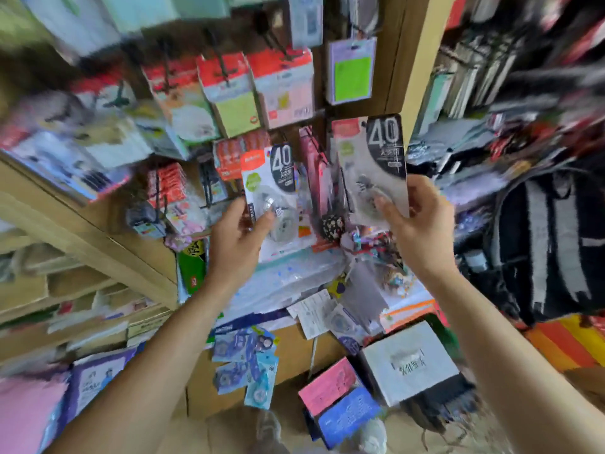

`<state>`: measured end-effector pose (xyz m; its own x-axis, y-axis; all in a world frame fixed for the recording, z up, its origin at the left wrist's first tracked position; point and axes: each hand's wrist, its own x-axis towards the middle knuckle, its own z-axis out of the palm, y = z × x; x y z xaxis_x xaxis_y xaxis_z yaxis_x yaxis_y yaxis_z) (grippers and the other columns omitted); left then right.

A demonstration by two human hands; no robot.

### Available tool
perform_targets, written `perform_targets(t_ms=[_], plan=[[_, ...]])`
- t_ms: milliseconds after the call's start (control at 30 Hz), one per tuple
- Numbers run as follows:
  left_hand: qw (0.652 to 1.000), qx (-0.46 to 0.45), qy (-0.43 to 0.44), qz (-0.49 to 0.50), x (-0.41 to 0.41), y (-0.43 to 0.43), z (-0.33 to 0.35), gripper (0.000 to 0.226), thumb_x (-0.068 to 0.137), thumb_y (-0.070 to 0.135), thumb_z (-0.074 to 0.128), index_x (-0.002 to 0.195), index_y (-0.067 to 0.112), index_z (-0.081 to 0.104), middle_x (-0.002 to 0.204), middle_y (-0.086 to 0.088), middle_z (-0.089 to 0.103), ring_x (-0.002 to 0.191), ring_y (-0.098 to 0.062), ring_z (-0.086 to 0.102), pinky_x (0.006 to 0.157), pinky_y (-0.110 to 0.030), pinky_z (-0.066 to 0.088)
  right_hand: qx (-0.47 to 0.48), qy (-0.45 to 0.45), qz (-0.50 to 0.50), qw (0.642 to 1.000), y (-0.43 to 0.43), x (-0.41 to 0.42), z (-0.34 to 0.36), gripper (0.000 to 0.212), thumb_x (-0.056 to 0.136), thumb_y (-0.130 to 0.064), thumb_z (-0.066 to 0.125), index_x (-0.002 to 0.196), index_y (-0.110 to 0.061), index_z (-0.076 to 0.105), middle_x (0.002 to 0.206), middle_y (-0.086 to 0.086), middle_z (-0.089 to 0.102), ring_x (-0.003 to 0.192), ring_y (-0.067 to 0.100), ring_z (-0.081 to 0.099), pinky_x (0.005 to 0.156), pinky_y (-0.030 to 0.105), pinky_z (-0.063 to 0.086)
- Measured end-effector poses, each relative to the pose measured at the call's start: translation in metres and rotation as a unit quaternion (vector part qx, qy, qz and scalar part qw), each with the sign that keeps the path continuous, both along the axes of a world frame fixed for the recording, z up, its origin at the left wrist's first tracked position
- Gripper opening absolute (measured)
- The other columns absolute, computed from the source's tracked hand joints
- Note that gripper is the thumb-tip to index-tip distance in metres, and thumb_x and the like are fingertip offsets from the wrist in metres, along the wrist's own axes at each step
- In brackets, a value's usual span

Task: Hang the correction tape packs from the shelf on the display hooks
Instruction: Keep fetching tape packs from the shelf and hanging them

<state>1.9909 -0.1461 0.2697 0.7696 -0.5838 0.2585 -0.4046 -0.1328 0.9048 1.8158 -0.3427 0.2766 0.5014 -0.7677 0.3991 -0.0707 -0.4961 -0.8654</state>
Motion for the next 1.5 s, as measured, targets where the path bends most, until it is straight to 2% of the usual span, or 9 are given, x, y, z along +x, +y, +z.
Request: perform_targets(t_ms=[133, 333, 467, 567, 733, 933, 1133, 1367, 1500], plan=[[0.997, -0.052, -0.051, 0.028, 0.018, -0.007, 0.066, 0.005, 0.098, 0.022, 0.064, 0.102, 0.020, 0.065, 0.087, 0.003, 0.070, 0.075, -0.004, 0.055, 0.067, -0.025, 0.043, -0.017, -0.070, 0.057, 0.996, -0.022, 0.031, 0.058, 0.017, 0.090, -0.022, 0.073, 0.099, -0.014, 0.061, 0.085, 0.001, 0.068, 0.071, 0.012, 0.060, 0.063, 0.028, 0.048], [0.983, -0.124, -0.127, 0.041, 0.065, -0.010, 0.159, 0.022, 0.092, 0.022, 0.063, 0.113, 0.018, 0.066, 0.108, 0.004, 0.072, 0.099, -0.007, 0.065, 0.086, -0.026, 0.050, -0.049, -0.107, 0.165, 0.979, -0.031, 0.079, 0.141, 0.017, 0.094, -0.018, 0.068, 0.107, -0.026, 0.061, 0.105, 0.004, 0.072, 0.097, 0.022, 0.070, 0.085, 0.053, 0.056], [0.971, -0.159, -0.177, 0.037, 0.093, 0.000, 0.205, 0.003, 0.094, 0.015, 0.065, 0.094, 0.012, 0.065, 0.083, 0.018, 0.066, 0.077, 0.005, 0.057, 0.071, -0.021, 0.044, -0.072, -0.134, 0.186, 0.971, -0.032, 0.104, 0.192, 0.020, 0.094, -0.009, 0.066, 0.109, -0.019, 0.060, 0.103, 0.001, 0.072, 0.093, 0.017, 0.070, 0.082, 0.040, 0.058], [0.963, -0.170, -0.203, 0.048, 0.109, 0.009, 0.235, 0.017, 0.095, 0.009, 0.066, 0.091, 0.026, 0.063, 0.075, 0.026, 0.065, 0.072, 0.010, 0.057, 0.067, -0.012, 0.042, -0.083, -0.160, 0.190, 0.965, -0.031, 0.121, 0.227, 0.027, 0.093, -0.004, 0.066, 0.106, -0.028, 0.060, 0.101, -0.006, 0.072, 0.089, 0.010, 0.070, 0.076, 0.027, 0.055], [0.950, -0.190, -0.235, 0.073, 0.141, 0.019, 0.278, 0.018, 0.097, 0.013, 0.066, 0.084, 0.024, 0.060, 0.066, 0.023, 0.059, 0.066, 0.007, 0.052, 0.064, -0.012, 0.037, -0.095, -0.165, 0.177, 0.966, -0.036, 0.146, 0.280, 0.023, 0.093, -0.007, 0.067, 0.114, -0.014, 0.062, 0.105, 0.004, 0.073, 0.090, 0.017, 0.070, 0.076, 0.030, 0.056], [0.954, -0.211, -0.191, 0.092, 0.190, 0.000, 0.314, 0.044, 0.095, 0.019, 0.068, 0.068, 0.010, 0.034, 0.057, 0.008, 0.023, 0.056, -0.012, 0.025, 0.063, -0.036, 0.021, -0.080, -0.165, 0.155, 0.971, -0.038, 0.181, 0.338, 0.020, 0.093, -0.011, 0.066, 0.101, -0.028, 0.061, 0.094, -0.010, 0.072, 0.083, 0.005, 0.069, 0.067, 0.024, 0.053], [0.963, -0.203, -0.155, 0.084, 0.216, -0.033, 0.324, 0.038, 0.085, 0.035, 0.071, 0.073, 0.003, 0.055, 0.062, 0.013, 0.050, 0.061, -0.008, 0.044, 0.065, -0.030, 0.034, -0.058, -0.192, 0.107, 0.974, -0.052, 0.210, 0.373, 0.023, 0.093, -0.014, 0.066, 0.115, -0.015, 0.061, 0.103, -0.001, 0.069, 0.093, 0.015, 0.066, 0.069, 0.024, 0.049], [0.933, -0.081, -0.308, 0.165, 0.227, -0.039, 0.336, 0.043, 0.075, 0.056, 0.060, 0.068, 0.015, 0.049, 0.055, 0.001, 0.050, 0.054, -0.023, 0.051, 0.053, -0.036, 0.035, -0.052, -0.161, 0.170, 0.971, -0.055, 0.223, 0.378, 0.027, 0.093, -0.011, 0.066, 0.119, -0.016, 0.063, 0.109, -0.003, 0.070, 0.098, 0.013, 0.067, 0.072, 0.023, 0.053], [0.946, -0.111, -0.261, 0.157, 0.242, -0.028, 0.336, 0.046, 0.070, 0.058, 0.061, 0.059, 0.017, 0.045, 0.047, 0.008, 0.042, 0.050, -0.018, 0.041, 0.057, -0.033, 0.029, -0.079, -0.158, 0.183, 0.967, -0.051, 0.238, 0.381, 0.029, 0.094, -0.012, 0.065, 0.122, -0.017, 0.063, 0.112, -0.001, 0.071, 0.101, 0.017, 0.069, 0.080, 0.033, 0.058]])
